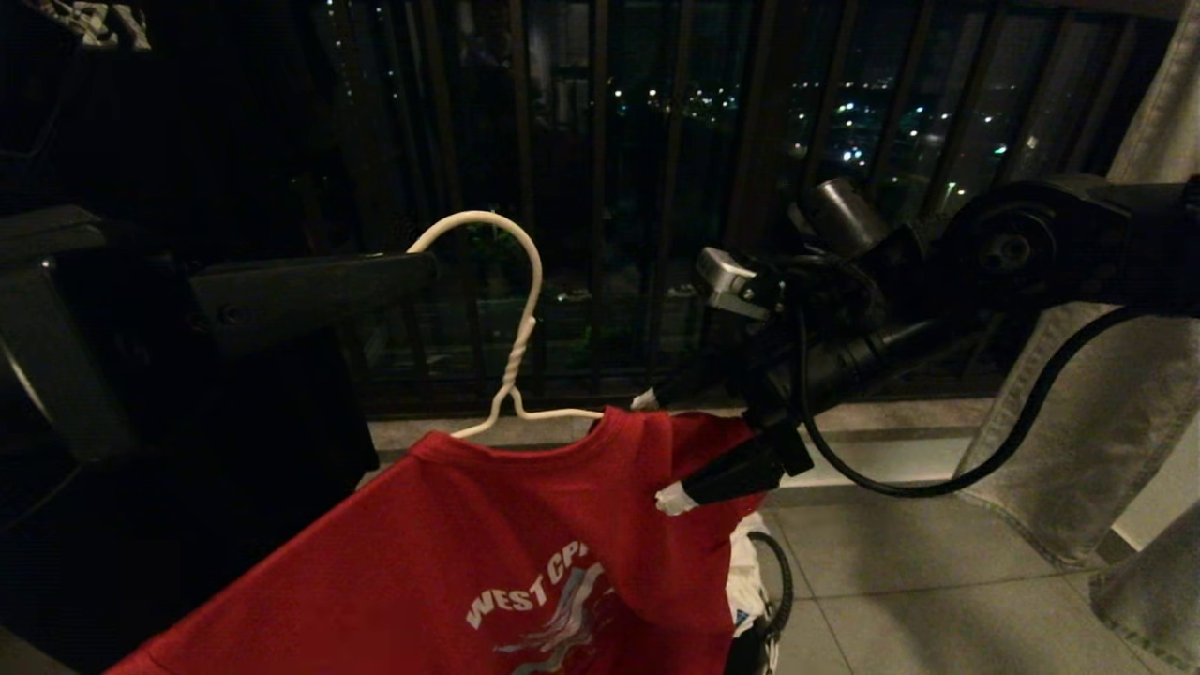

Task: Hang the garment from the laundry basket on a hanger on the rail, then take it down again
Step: Hang the clothes rack on the clothesline

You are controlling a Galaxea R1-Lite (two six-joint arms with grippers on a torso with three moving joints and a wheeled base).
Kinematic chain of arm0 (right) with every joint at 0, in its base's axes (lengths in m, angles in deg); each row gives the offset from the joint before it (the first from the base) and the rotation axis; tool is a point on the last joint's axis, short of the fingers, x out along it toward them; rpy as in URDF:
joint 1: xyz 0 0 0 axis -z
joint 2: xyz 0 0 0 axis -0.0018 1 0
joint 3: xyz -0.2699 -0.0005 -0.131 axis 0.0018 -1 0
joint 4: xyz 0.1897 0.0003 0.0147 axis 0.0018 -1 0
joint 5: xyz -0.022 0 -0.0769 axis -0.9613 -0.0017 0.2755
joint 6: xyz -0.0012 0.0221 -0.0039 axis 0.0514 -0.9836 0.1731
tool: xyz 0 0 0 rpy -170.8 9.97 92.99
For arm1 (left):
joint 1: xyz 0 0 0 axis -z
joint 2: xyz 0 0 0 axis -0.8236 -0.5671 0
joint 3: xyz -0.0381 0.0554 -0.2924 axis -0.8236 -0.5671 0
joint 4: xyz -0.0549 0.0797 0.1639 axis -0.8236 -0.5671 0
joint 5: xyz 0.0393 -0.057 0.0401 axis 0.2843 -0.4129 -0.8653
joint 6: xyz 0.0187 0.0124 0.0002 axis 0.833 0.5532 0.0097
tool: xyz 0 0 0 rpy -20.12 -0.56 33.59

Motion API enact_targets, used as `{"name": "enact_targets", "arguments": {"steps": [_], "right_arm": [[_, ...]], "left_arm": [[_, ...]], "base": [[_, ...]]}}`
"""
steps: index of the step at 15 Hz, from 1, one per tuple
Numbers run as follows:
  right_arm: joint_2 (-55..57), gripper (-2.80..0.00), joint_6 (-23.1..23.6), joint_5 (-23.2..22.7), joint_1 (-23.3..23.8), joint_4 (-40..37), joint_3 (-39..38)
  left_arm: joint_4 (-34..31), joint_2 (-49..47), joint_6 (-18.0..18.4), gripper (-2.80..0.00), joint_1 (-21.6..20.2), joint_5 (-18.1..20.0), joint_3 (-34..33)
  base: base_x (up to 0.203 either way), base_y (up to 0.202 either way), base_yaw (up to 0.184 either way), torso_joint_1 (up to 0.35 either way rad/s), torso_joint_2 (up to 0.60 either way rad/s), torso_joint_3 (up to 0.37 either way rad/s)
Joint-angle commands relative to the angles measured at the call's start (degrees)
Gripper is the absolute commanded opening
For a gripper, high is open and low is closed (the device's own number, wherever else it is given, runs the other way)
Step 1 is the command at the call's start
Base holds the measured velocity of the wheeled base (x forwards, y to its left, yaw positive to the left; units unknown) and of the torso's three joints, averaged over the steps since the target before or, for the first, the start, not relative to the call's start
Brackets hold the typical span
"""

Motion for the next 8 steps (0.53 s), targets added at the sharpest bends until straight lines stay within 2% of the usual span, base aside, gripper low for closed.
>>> {"name": "enact_targets", "arguments": {"steps": [1,5,6,8], "right_arm": [[1.21,0.0,-0.45,-0.62,-0.54,-0.21,1.0],[1.65,0.0,-0.6,-0.76,-1.39,-0.47,1.14],[1.65,-2.8,-0.63,-0.76,-1.79,-0.59,0.89],[1.65,-2.8,-0.7,-0.93,-2.53,-2.4,1.32]], "left_arm": [[0.21,0.22,-0.17,-2.8,0.0,0.21,0.0],[0.21,0.49,-0.17,-2.8,0.0,0.21,0.0],[0.27,0.7,-0.23,-2.8,0.0,0.17,0.06],[0.36,0.99,-0.32,-2.8,0.0,0.13,0.15]], "base": [[0.0,0.0,0.0,0.0,0.0,0.0],[0.0,0.0,0.0,0.0,0.0,0.0],[0.0,0.0,0.0,0.0,0.0,0.0],[0.0,0.0,0.0,0.0,0.0,0.0]]}}
